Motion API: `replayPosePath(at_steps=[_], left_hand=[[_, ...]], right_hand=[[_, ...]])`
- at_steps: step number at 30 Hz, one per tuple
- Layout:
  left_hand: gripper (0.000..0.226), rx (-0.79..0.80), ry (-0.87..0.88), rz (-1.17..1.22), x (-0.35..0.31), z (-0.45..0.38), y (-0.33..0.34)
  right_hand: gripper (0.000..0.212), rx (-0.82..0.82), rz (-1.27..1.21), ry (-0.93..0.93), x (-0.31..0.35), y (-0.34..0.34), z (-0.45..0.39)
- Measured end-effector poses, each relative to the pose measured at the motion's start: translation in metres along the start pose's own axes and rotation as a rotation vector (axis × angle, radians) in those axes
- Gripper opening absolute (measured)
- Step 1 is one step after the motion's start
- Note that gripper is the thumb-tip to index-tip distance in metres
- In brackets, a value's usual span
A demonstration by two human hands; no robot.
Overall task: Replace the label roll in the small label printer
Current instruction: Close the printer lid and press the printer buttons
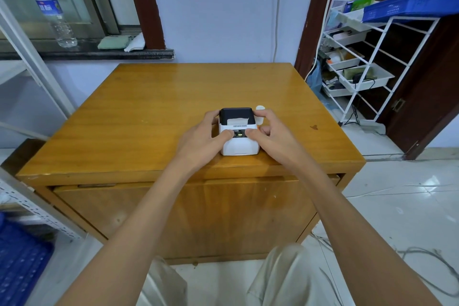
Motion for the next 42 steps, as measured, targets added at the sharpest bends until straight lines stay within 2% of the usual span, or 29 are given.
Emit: replayPosePath(at_steps=[12, 23, 42], left_hand=[[0.079, -0.008, 0.001, -0.008, -0.001, 0.0, -0.001], [0.08, -0.01, 0.001, 0.02, 0.0, -0.001, -0.001], [0.079, -0.013, -0.002, 0.02, -0.001, 0.001, -0.001]], right_hand=[[0.047, -0.004, 0.036, -0.009, 0.003, -0.002, 0.002], [0.039, 0.04, -0.029, 0.018, 0.009, -0.004, 0.003], [0.042, 0.004, -0.087, -0.01, 0.01, -0.004, 0.008]])
Point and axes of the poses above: each hand's wrist, its own z-axis away from the middle knuckle, its own y-axis out of the palm, x = y × z, the point moved 3 cm from there along -z, towards the middle knuckle, and after that the axes turned 4 degrees about -z, right-handed, at the moved point
